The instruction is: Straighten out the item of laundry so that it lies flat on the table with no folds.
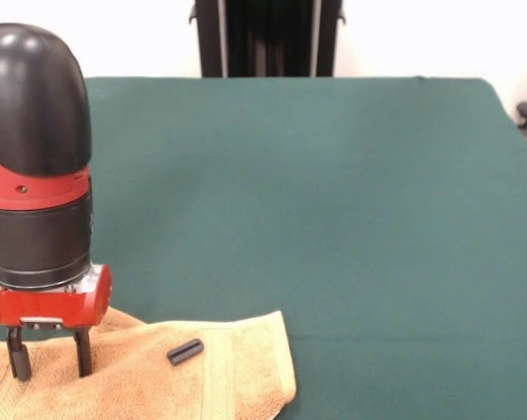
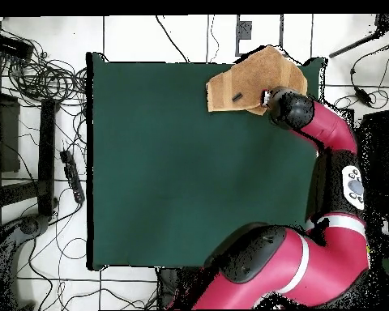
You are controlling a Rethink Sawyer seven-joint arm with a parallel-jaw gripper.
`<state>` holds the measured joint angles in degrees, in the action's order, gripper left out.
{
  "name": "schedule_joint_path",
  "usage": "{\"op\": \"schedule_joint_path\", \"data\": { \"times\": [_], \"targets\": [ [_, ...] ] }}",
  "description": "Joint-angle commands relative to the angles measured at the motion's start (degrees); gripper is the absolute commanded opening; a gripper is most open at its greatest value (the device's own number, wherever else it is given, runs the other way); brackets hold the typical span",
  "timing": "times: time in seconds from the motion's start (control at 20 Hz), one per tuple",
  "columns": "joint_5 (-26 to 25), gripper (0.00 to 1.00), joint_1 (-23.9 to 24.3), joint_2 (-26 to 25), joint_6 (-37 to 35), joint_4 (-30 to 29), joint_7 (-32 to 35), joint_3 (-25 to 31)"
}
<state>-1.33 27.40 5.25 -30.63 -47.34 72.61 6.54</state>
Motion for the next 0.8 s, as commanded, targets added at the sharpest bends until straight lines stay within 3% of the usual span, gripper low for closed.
{"op": "schedule_joint_path", "data": {
  "times": [0.05,0.8],
  "targets": [
    [1.2,1.0,-0.8,1.3,-11.0,-8.2,3.4,4.1],
    [1.2,1.0,1.3,2.1,-9.9,-11.2,3.2,5.5]
  ]
}}
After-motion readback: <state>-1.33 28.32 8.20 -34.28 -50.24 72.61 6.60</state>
